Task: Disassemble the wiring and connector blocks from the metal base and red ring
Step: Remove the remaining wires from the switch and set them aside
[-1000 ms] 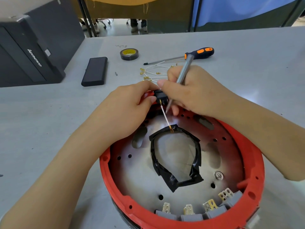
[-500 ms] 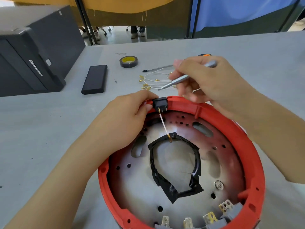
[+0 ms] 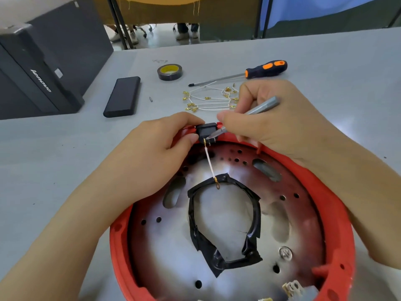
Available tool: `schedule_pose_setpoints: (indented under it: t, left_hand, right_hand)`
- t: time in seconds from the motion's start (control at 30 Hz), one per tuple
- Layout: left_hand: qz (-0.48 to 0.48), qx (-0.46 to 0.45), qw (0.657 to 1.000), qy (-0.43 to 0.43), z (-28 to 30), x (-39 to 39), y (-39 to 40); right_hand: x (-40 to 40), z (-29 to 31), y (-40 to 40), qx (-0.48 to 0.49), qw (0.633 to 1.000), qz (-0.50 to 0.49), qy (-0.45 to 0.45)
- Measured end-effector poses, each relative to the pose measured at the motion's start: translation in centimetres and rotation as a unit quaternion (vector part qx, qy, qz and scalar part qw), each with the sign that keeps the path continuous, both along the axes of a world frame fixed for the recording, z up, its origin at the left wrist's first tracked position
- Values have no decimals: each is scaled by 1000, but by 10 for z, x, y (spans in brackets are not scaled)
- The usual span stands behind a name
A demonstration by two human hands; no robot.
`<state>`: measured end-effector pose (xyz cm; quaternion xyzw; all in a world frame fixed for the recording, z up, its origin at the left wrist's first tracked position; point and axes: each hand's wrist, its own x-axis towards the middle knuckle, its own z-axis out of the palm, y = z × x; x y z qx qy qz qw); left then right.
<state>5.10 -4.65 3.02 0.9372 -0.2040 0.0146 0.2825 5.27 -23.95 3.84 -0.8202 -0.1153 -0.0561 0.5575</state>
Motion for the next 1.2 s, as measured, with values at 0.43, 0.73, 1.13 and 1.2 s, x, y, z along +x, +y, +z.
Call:
schedule_pose_setpoints:
  t: [0.43,0.73,1.13,1.2]
  left_hand:
    - [0,2,1000,-4,1,-1,0]
    - [3,4,1000,-6,1,-1,-1]
    - [3,19,1000,-20,0,1,-2]
    - [4,21,1000,-22,0,2,-2]
  right_hand:
    - [4,2,-4,86,994,38,50]
    - [9,3,-4,64,996,29,50]
    - [19,9,3,-37,996,22,78]
    - [19,7,3,-39,997,17,69]
